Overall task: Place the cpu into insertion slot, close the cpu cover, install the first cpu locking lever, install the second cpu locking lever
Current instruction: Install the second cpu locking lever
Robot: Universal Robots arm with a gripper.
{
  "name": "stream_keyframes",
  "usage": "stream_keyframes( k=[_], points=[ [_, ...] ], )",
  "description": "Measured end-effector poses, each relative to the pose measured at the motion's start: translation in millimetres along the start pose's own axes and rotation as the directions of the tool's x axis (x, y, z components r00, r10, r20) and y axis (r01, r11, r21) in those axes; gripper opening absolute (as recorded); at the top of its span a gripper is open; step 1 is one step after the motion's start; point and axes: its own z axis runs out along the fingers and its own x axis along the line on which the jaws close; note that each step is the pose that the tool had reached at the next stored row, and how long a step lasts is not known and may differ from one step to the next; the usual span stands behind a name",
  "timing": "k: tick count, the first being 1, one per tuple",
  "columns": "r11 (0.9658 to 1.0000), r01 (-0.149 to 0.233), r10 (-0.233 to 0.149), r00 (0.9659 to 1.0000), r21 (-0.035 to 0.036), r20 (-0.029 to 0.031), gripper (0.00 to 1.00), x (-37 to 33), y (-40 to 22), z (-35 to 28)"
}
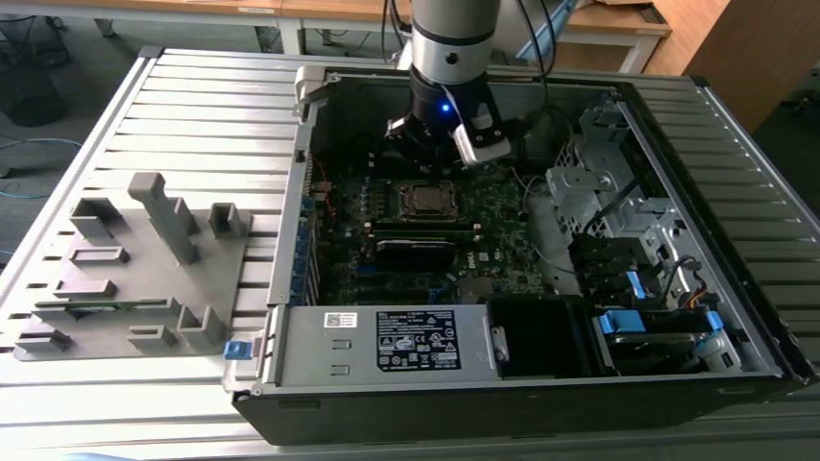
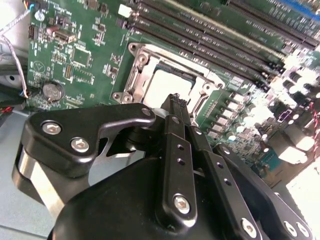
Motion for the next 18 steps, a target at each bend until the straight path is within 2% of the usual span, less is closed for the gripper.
stream_keyframes(
  k=[11, 18],
  points=[
    [1.0000, 0.000, 0.000, 1.0000, 0.0000, 0.0001, 0.11, -1.6, -14.9, -0.2],
    [1.0000, 0.000, 0.000, 1.0000, 0.0000, 0.0001, 0.11, -1.7, -15.7, 0.0]
  ],
)
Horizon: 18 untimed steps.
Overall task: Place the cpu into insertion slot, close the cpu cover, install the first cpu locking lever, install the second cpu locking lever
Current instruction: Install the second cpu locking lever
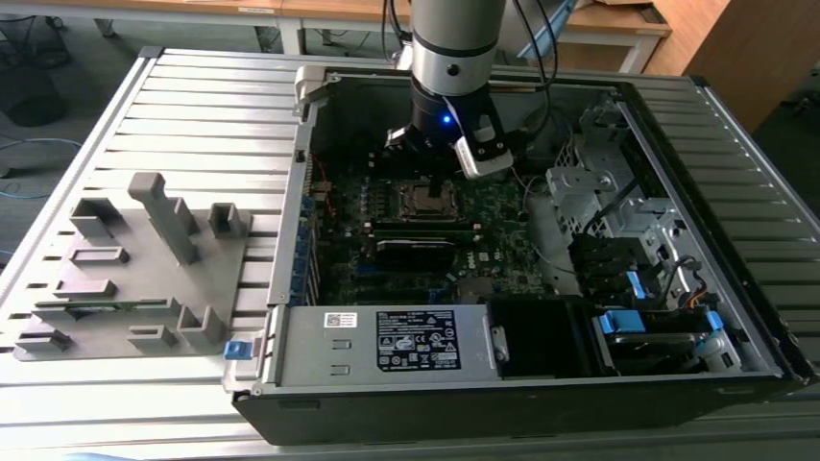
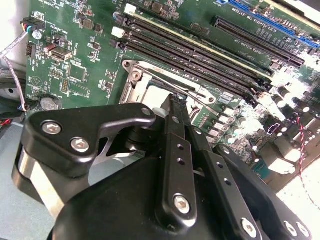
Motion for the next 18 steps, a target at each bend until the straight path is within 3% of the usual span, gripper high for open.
stream_keyframes(
  k=[9, 18],
  points=[
    [1.0000, 0.000, 0.000, 1.0000, -0.0003, 0.0011, 0.11, 1.6, -0.3, 0.0],
    [1.0000, 0.001, -0.001, 1.0000, -0.0012, 0.0080, 0.11, 9.0, -4.3, 1.1]
  ],
)
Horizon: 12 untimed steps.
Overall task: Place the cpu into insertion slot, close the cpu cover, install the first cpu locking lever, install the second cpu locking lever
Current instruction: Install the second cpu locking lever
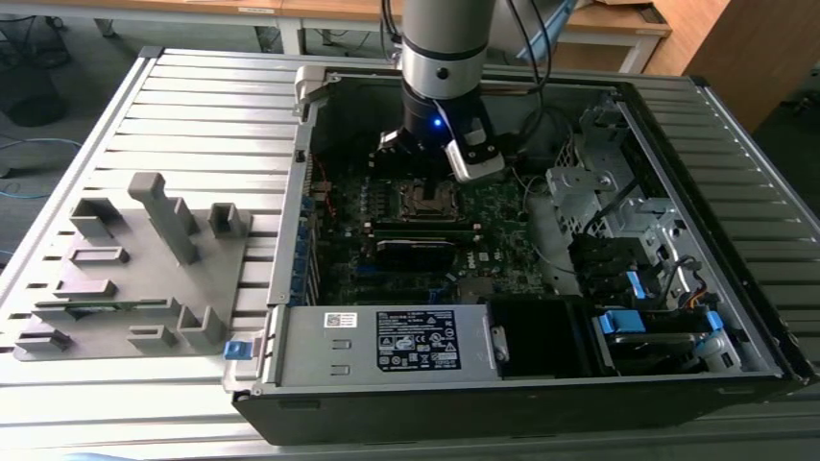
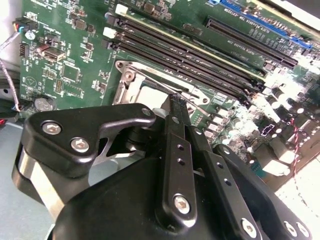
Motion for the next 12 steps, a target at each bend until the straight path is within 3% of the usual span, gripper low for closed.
stream_keyframes(
  k=[4, 12],
  points=[
    [1.0000, 0.000, 0.000, 1.0000, -0.0001, 0.0015, 0.11, 3.7, -1.8, 1.4],
    [1.0000, 0.000, 0.000, 1.0000, -0.0001, 0.0015, 0.11, 3.8, -4.1, 1.6]
  ],
)
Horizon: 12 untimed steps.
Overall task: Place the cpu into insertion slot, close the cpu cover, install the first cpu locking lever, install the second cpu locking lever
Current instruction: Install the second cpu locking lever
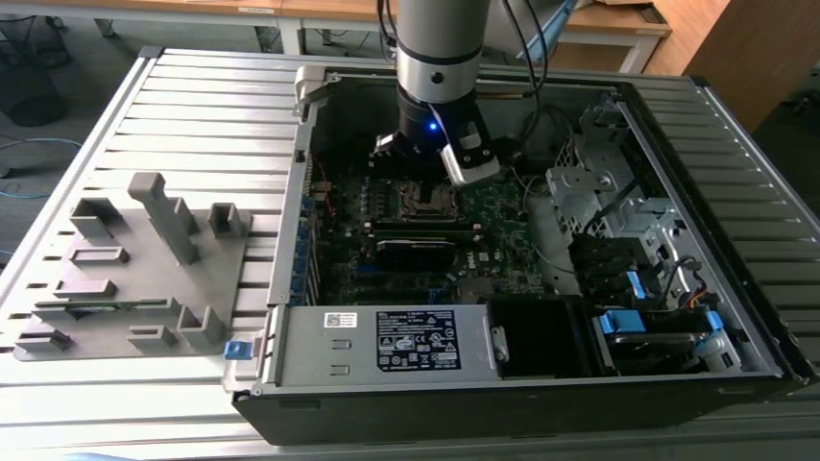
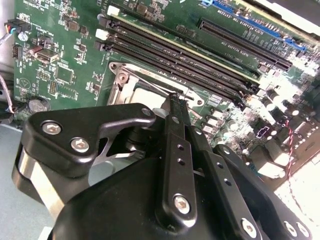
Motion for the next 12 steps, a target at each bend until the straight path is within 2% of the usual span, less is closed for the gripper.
stream_keyframes(
  k=[6, 9, 12],
  points=[
    [1.0000, 0.000, 0.000, 1.0000, 0.0028, -0.0001, 0.11, 0.0, -0.5, 1.1],
    [1.0000, 0.000, 0.000, 1.0000, 0.0039, -0.0040, 0.11, 0.1, -0.8, 3.1],
    [1.0000, 0.001, -0.001, 1.0000, 0.0043, -0.0042, 0.11, 0.1, -0.9, 3.1]
  ],
)
